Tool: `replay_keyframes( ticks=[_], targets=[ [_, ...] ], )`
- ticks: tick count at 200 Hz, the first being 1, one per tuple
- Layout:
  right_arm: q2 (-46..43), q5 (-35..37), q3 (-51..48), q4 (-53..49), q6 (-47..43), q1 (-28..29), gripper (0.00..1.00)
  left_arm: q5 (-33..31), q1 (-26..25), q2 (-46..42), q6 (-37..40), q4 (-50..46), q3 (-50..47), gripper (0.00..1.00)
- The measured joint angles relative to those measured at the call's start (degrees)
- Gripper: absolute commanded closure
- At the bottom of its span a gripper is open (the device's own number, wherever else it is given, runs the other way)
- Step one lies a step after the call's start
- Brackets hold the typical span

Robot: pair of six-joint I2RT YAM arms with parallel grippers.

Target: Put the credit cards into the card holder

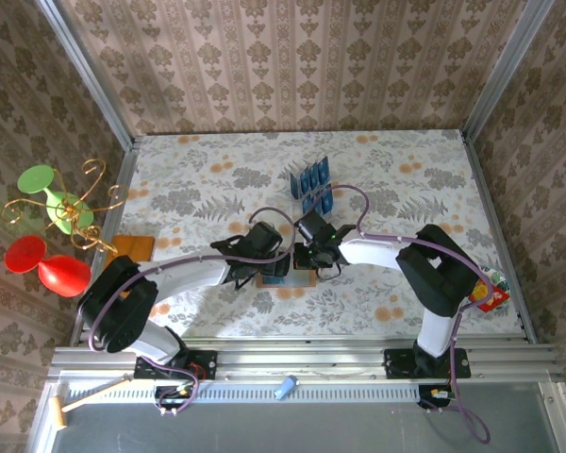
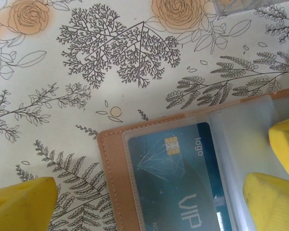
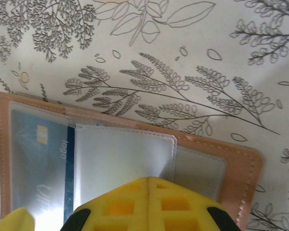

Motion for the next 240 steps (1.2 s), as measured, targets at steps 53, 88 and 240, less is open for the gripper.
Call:
replay_keyframes(
  ticks=[53,88,240],
  targets=[
    [0.0,-1.7,-0.1,1.4,0.9,0.0,0.99,0.4,-0.2,1.2,0.0,2.7,-1.4,0.00],
    [0.0,-1.7,-0.2,1.6,1.0,0.0,0.99,0.5,-0.4,3.1,0.0,4.0,-1.9,0.00],
    [0.0,-2.5,-0.3,1.5,0.8,-2.4,0.99,1.0,-0.7,0.7,0.1,7.6,-5.2,0.00]
  ],
)
